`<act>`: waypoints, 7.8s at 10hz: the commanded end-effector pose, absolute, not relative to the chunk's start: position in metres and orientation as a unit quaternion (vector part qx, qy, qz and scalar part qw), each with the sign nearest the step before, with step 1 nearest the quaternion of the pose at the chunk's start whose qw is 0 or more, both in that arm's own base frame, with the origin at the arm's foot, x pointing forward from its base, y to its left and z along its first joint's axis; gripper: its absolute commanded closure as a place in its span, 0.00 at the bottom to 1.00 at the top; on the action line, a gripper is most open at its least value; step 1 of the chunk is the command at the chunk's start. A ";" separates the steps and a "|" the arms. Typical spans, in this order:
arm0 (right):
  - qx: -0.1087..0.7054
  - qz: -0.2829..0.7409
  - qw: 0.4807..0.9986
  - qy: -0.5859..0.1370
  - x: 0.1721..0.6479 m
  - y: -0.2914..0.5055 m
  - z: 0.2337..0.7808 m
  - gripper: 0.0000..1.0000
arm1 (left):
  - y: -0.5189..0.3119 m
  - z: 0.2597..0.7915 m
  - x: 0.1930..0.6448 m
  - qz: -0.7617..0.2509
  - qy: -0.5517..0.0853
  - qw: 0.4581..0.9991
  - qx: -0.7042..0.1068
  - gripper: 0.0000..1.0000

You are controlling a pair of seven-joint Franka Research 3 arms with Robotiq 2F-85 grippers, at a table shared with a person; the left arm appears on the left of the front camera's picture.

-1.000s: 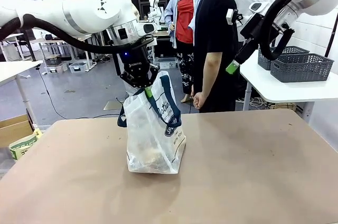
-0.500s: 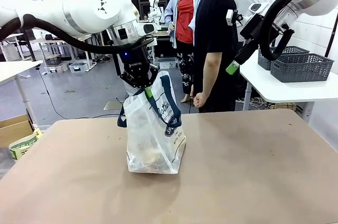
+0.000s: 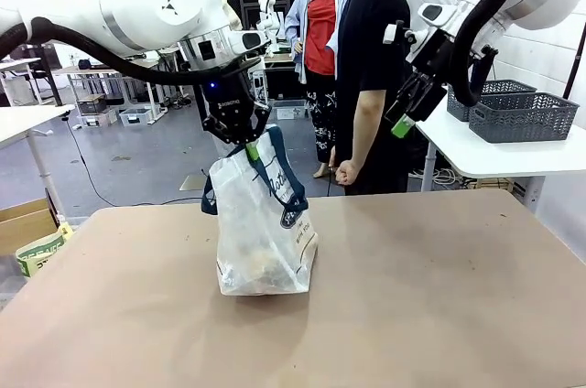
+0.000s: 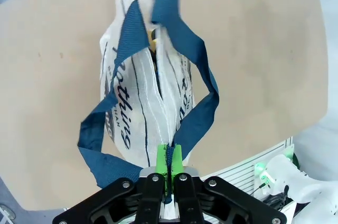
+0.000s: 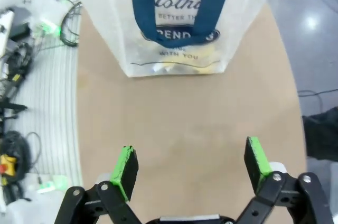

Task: Transfer purchased items from the store into the shopping bag.
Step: Move the Reusable shopping bag to the right side of the table.

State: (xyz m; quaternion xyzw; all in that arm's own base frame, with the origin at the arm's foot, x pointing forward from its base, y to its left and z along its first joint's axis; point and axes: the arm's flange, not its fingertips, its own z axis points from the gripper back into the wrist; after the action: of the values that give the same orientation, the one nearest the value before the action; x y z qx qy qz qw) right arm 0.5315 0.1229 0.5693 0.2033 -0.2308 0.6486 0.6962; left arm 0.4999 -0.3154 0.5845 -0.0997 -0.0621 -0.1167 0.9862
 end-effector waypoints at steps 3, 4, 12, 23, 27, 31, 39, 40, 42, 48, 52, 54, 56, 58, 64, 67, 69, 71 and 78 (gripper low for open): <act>0.190 0.636 0.679 -0.313 0.537 0.126 0.539 0.00 | -0.288 0.633 0.509 -0.107 -0.098 0.988 -0.048 1.00; 0.174 0.647 0.689 -0.277 0.539 0.124 0.559 0.00 | -0.278 0.642 0.510 -0.124 -0.093 0.987 -0.038 1.00; 0.174 0.647 0.689 -0.277 0.539 0.124 0.559 0.00 | -0.149 0.678 0.514 -0.196 -0.197 0.959 0.054 1.00; 0.174 0.647 0.689 -0.277 0.539 0.124 0.559 0.00 | -0.027 0.625 0.472 -0.156 -0.205 0.962 0.094 1.00; 0.174 0.647 0.689 -0.277 0.539 0.124 0.559 0.00 | -0.024 0.609 0.472 -0.143 -0.173 0.970 0.088 1.00; 0.174 0.647 0.689 -0.277 0.539 0.124 0.559 0.00 | -0.026 0.585 0.482 -0.162 -0.189 0.963 0.105 1.00; 0.174 0.647 0.689 -0.277 0.539 0.124 0.559 0.00 | -0.006 0.565 0.483 -0.149 -0.260 0.936 0.184 1.00; 0.174 0.647 0.689 -0.277 0.539 0.124 0.559 0.00 | -0.005 0.563 0.482 -0.151 -0.255 0.937 0.187 1.00; 0.174 0.647 0.689 -0.277 0.539 0.124 0.559 0.00 | -0.003 0.553 0.485 -0.152 -0.239 0.940 0.189 1.00; 0.174 0.647 0.689 -0.277 0.539 0.124 0.559 0.00 | -0.017 0.543 0.492 -0.168 -0.184 0.956 0.158 1.00; 0.174 0.647 0.689 -0.277 0.539 0.124 0.559 0.00 | -0.008 0.541 0.487 -0.170 -0.211 0.948 0.169 1.00; 0.174 0.647 0.689 -0.277 0.539 0.124 0.559 0.00 | -0.008 0.541 0.487 -0.170 -0.211 0.948 0.169 1.00; 0.174 0.647 0.689 -0.277 0.539 0.124 0.559 0.00 | -0.008 0.541 0.487 -0.170 -0.211 0.948 0.169 1.00; 0.174 0.647 0.689 -0.277 0.539 0.124 0.559 0.00 | -0.010 0.542 0.487 -0.170 -0.207 0.949 0.166 0.90; 0.174 0.647 0.689 -0.277 0.539 0.124 0.559 0.00 | -0.008 0.559 0.485 -0.146 -0.211 0.949 0.182 0.00; 0.174 0.647 0.689 -0.277 0.539 0.124 0.559 0.00 | -0.005 0.573 0.483 -0.134 -0.217 0.950 0.178 0.00; 0.174 0.647 0.689 -0.277 0.539 0.124 0.559 0.00 | -0.002 0.584 0.481 -0.128 -0.229 0.949 0.176 0.00; 0.174 0.647 0.689 -0.277 0.539 0.124 0.559 0.00 | -0.004 0.593 0.477 -0.130 -0.237 0.947 0.173 0.00; 0.174 0.647 0.689 -0.277 0.539 0.124 0.559 0.00 | -0.016 0.629 0.457 -0.204 -0.228 0.950 0.065 0.00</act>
State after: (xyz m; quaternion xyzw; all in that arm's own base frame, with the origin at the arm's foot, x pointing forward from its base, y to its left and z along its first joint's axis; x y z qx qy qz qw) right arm 0.5393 0.1235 0.5570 0.1754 -0.2859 0.6466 0.6851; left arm 0.4587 -0.0247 0.6188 0.0880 -0.2447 -0.1870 0.9473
